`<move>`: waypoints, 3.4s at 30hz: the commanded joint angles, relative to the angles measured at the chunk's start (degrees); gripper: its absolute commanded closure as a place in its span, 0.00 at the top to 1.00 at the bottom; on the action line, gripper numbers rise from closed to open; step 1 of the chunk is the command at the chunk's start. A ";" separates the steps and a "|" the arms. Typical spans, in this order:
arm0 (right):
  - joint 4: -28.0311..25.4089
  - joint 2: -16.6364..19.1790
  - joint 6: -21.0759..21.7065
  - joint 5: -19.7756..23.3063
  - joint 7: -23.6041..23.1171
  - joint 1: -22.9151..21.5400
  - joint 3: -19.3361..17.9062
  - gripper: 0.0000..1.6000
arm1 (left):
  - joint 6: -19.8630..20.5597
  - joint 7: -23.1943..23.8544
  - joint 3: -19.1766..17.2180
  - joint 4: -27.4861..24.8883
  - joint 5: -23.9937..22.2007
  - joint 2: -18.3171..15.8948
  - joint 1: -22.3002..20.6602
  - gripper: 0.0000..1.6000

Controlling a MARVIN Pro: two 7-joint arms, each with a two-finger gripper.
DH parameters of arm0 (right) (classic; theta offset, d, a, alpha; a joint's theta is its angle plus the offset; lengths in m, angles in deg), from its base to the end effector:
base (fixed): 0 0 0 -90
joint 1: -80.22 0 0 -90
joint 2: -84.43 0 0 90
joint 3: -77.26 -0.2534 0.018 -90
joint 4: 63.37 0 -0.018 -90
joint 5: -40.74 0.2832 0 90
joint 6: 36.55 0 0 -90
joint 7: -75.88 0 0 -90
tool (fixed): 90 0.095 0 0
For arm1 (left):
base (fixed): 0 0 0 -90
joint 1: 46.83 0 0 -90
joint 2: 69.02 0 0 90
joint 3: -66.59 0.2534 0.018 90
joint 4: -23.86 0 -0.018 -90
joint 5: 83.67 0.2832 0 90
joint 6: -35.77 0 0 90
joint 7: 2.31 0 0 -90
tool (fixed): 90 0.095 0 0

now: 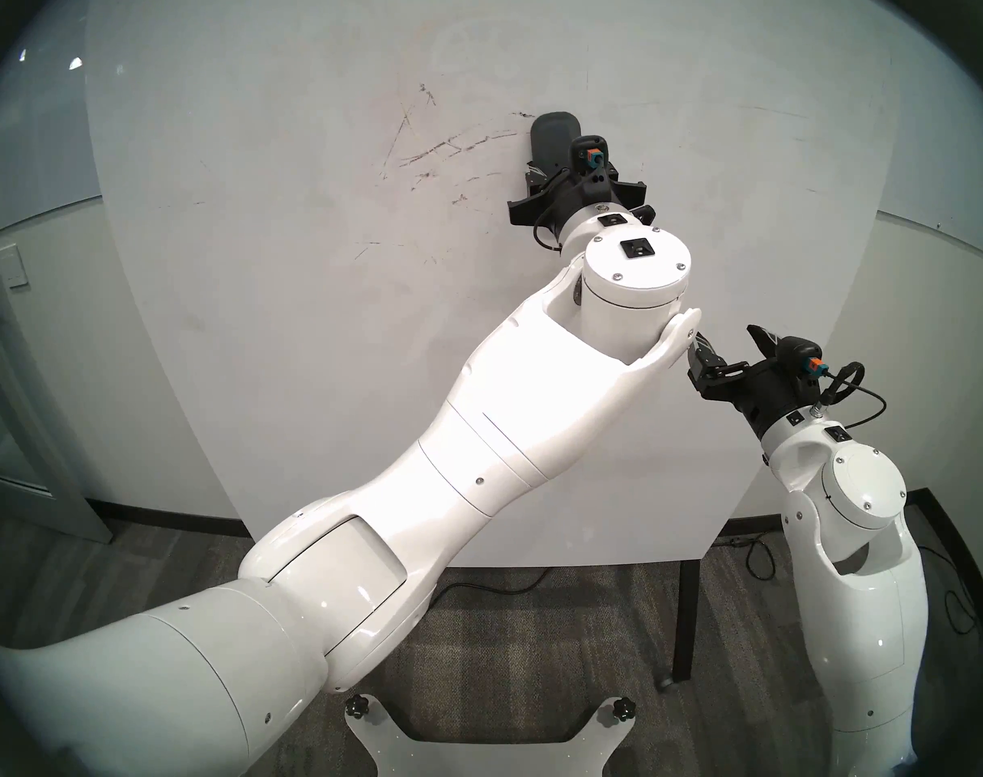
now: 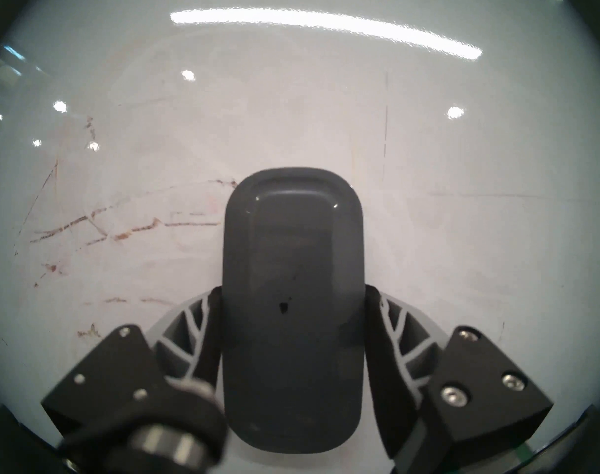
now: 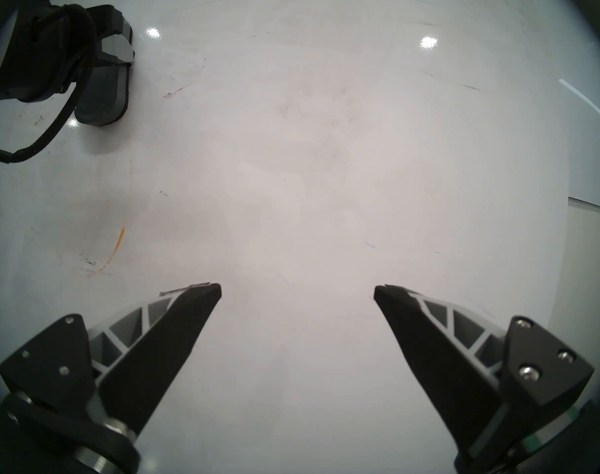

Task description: Erase all marks on the whiteboard with the eraser

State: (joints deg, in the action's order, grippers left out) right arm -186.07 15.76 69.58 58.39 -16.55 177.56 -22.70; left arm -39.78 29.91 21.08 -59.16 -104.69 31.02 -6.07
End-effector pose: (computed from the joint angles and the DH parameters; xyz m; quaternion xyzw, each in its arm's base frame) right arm 0.3415 -0.0779 -0.1069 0.6385 0.0636 0.7668 0.0185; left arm 0.4285 -0.2469 0.0167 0.5819 0.0919 0.8077 0.0257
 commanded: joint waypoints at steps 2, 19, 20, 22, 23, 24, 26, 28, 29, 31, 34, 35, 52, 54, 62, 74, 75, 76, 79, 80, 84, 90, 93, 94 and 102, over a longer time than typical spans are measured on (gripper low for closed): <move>-1.25 0.05 -0.47 -0.04 -0.13 -0.44 0.15 1.00 | -1.60 0.28 2.24 2.71 -0.69 0.47 3.56 0.00; -1.26 0.05 -0.48 -0.04 -0.13 -0.43 0.15 1.00 | -3.64 -0.31 4.55 1.58 -1.81 -4.94 10.68 0.00; -1.26 0.05 -0.48 -0.04 -0.13 -0.43 0.15 1.00 | -4.00 -0.11 4.61 1.73 -1.93 -5.31 10.95 0.00; -1.26 0.05 -0.48 -0.04 -0.13 -0.43 0.15 1.00 | -4.60 0.16 4.71 2.11 -2.05 -5.86 11.29 0.00; -1.26 0.05 -0.49 -0.05 -0.13 -0.43 0.15 1.00 | -5.01 0.44 4.87 2.47 -2.16 -6.35 11.41 0.00; -1.26 0.05 -0.49 -0.05 -0.13 -0.43 0.15 1.00 | -5.01 0.44 4.87 2.47 -2.16 -6.35 11.41 0.00; -1.27 0.05 -0.49 -0.05 -0.13 -0.42 0.15 1.00 | -5.38 0.64 5.23 2.65 -1.87 -6.80 11.42 0.00; -1.27 0.04 -0.50 -0.05 -0.13 -0.42 0.15 1.00 | -5.91 0.87 5.69 3.18 -1.54 -7.04 11.55 0.00; -1.27 0.04 -0.50 -0.05 -0.13 -0.42 0.15 1.00 | -6.19 0.99 5.91 3.44 -1.47 -7.09 11.68 0.00; -1.27 0.04 -0.50 -0.05 -0.13 -0.42 0.15 1.00 | -6.88 1.49 6.83 3.58 -0.76 -7.60 11.92 0.00; -1.27 0.04 -0.50 -0.05 -0.13 -0.42 0.15 1.00 | -7.48 1.70 7.91 4.11 0.33 -8.00 12.34 0.00; -1.27 0.04 -0.50 -0.05 -0.13 -0.42 0.15 1.00 | -7.57 1.81 8.79 4.40 1.25 -8.46 12.35 0.00; -1.25 0.05 -0.48 -0.04 -0.13 -0.44 0.15 1.00 | -9.51 3.55 10.71 9.02 3.08 -7.95 9.78 0.00; -1.23 0.05 -0.45 -0.03 -0.13 -0.45 0.15 1.00 | -9.60 4.06 10.47 10.07 3.05 -7.04 8.38 0.00; -1.13 0.06 -0.39 -0.01 -0.14 -0.50 0.14 1.00 | -9.25 4.54 9.05 10.64 3.71 -4.68 6.09 0.00; -1.05 0.06 -0.34 0.01 -0.14 -0.53 0.14 1.00 | -8.74 4.13 7.00 8.49 5.24 -2.45 6.31 0.00; -1.04 0.06 -0.34 0.01 -0.13 -0.53 0.14 1.00 | -8.69 4.08 6.94 8.33 5.23 -2.34 6.10 0.00; -1.04 0.06 -0.34 0.01 -0.13 -0.53 0.14 1.00 | -8.58 4.06 6.70 8.11 5.33 -2.16 6.14 0.00; -1.02 0.07 -0.33 0.01 -0.13 -0.53 0.13 1.00 | -8.32 4.08 5.91 7.39 5.65 -1.66 6.23 0.00; -1.01 0.07 -0.33 0.01 -0.13 -0.53 0.13 1.00 | -8.16 4.20 5.42 7.01 5.92 -1.42 6.62 0.00; -0.99 0.07 -0.33 0.01 -0.13 -0.54 0.13 1.00 | -7.77 4.41 4.72 6.45 6.13 -0.99 6.11 0.00; -0.99 0.07 -0.33 0.03 -0.13 -0.54 0.13 1.00 | -7.02 5.30 3.06 5.05 7.15 -0.03 6.75 0.00; -1.00 0.07 -0.33 0.03 -0.13 -0.54 0.13 1.00 | -6.61 5.80 2.47 4.69 7.53 0.32 6.65 0.00; -1.00 0.07 -0.33 0.03 -0.13 -0.54 0.13 1.00 | -6.51 5.91 2.41 4.67 7.58 0.37 6.44 0.00; -1.03 0.07 -0.35 0.03 -0.14 -0.53 0.14 1.00 | -5.73 7.56 0.89 3.89 9.22 1.27 6.72 0.00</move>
State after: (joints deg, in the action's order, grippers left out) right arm -186.00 15.77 69.60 58.42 -16.54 177.54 -22.70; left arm -45.42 35.39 24.96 -51.99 -98.75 29.98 6.05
